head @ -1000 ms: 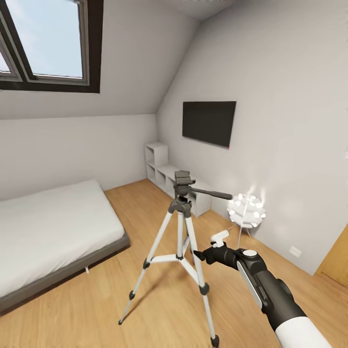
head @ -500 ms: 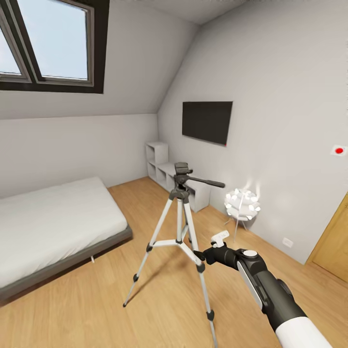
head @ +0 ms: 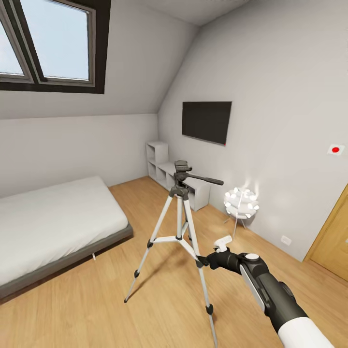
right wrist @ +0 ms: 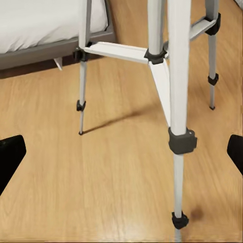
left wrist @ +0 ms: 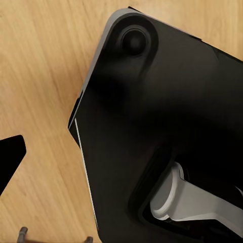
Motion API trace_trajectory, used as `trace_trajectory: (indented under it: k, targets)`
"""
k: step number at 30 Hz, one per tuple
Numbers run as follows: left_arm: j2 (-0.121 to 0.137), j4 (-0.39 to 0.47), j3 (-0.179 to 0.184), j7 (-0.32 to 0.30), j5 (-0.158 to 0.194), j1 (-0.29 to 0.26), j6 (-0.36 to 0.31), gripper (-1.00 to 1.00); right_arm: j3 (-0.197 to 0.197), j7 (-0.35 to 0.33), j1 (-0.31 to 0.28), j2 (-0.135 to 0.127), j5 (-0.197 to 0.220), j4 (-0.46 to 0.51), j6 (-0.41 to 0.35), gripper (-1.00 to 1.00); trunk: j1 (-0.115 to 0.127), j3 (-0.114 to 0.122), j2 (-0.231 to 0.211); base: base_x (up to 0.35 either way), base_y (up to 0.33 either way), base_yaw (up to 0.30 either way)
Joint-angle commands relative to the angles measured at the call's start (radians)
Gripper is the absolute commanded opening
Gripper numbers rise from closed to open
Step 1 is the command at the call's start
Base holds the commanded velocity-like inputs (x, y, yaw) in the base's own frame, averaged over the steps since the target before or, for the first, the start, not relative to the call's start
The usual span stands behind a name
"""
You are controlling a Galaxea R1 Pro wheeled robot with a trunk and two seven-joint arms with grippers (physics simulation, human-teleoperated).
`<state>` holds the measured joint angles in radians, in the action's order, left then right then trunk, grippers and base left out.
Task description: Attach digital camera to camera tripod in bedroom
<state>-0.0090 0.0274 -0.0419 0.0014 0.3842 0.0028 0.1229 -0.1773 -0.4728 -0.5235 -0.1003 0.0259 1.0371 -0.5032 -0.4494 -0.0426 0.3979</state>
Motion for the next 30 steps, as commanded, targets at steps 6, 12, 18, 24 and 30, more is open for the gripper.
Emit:
trace_trajectory:
  k: [6, 12, 18, 24, 30]
  targets:
    - [0.000, 0.002, -0.005, 0.000, 0.002, 0.000, 0.002, 1.00, -0.001, 0.005, -0.001, -0.047, 0.003, -0.042, -0.007, 1.00, -0.001, -0.002, 0.002, -0.005, 0.000, 0.000]
    - [0.000, 0.001, -0.006, 0.000, 0.002, 0.000, 0.003, 1.00, 0.000, 0.032, -0.001, -0.091, 0.005, -0.122, -0.007, 1.00, -0.001, -0.002, 0.002, -0.001, 0.000, 0.000]
    - [0.000, 0.000, -0.007, 0.001, 0.003, 0.000, 0.003, 1.00, 0.001, 0.075, -0.001, -0.143, 0.011, -0.310, 0.000, 1.00, -0.001, -0.002, 0.002, 0.000, 0.000, 0.000]
    - [0.000, 0.000, -0.007, 0.001, 0.002, 0.000, 0.003, 1.00, 0.019, 0.083, -0.001, -0.154, 0.012, -0.436, 0.043, 1.00, -0.001, -0.002, 0.002, 0.000, 0.000, 0.000]
    - [0.000, 0.000, -0.008, 0.002, 0.003, 0.000, 0.004, 1.00, 0.062, 0.108, -0.001, -0.158, 0.008, -0.876, 0.208, 1.00, -0.001, -0.002, 0.002, 0.000, 0.000, 0.000]
